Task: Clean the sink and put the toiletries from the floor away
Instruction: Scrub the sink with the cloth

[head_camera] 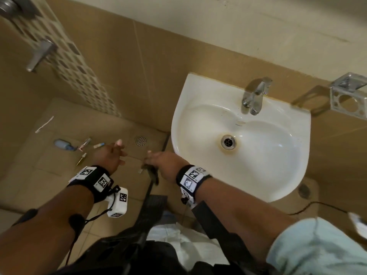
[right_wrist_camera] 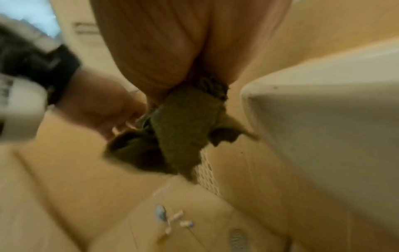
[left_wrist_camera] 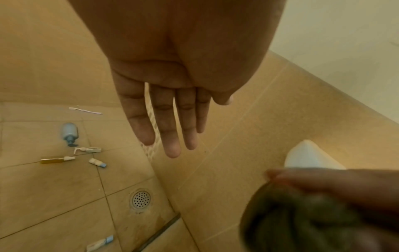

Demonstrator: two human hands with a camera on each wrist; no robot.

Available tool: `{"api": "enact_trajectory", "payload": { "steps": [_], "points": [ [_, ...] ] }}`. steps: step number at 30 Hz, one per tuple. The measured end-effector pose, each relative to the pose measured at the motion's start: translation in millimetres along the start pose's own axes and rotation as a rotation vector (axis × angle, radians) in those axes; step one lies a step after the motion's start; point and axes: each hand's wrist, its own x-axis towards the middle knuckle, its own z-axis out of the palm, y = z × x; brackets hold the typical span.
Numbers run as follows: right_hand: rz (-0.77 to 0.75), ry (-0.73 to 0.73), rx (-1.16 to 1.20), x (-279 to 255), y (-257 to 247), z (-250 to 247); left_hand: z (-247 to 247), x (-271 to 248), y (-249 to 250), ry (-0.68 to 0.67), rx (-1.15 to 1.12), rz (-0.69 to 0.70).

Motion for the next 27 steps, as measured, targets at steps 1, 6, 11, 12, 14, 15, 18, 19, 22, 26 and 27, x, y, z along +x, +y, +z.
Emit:
{"api": "enact_trajectory", "payload": {
  "steps": [1,6,11,12,14,15,18,19,22,26,27],
  "points": [
    [0.045,0.136,0.13,-6.6,-2.2,-6.3,-6.1,1.8,-6.5,0.009,-0.035,-0.015],
    [0.369,0.693,0.899,-74.0,23.4,-46.3,-10.8,-16.3,-9.8,-0.045,-0.061,-0.01],
    [0.682,1.021,1.44,-145.4,60.9,-78.0,25.1,-27.8,20.2,-0.153,0.079,0.171],
    [0.729,1.035,1.44,-154.3,67.1,-78.2,33.7,-27.0,28.6,-0.158,0.09,0.212],
    [0.773,1.071,1.424,-166.4,79.6,-77.3,53.5,-30.5,60.3,-0.178,0.102,0.315],
    [0.778,1.086,1.421,-168.5,83.7,-74.6,61.2,-31.9,75.7,-0.188,0.145,0.367],
    [0.726,1.163,1.382,-161.8,93.4,-69.7,80.8,-24.4,111.7,-0.232,0.393,0.439],
    [0.719,1.178,1.324,-154.9,96.2,-68.3,85.3,-18.3,118.9,-0.253,0.474,0.446],
    [0.733,1.172,0.944,-132.7,106.2,-72.8,96.2,-7.5,135.1,-0.308,0.653,0.417],
    [0.491,1.11,0.259,-95.3,124.1,-79.7,103.0,-2.3,137.6,-0.284,0.861,0.398],
    [0.393,1.05,0.13,-85.8,130.3,-82.7,103.9,-0.8,136.4,-0.267,0.898,0.399]
  ]
}}
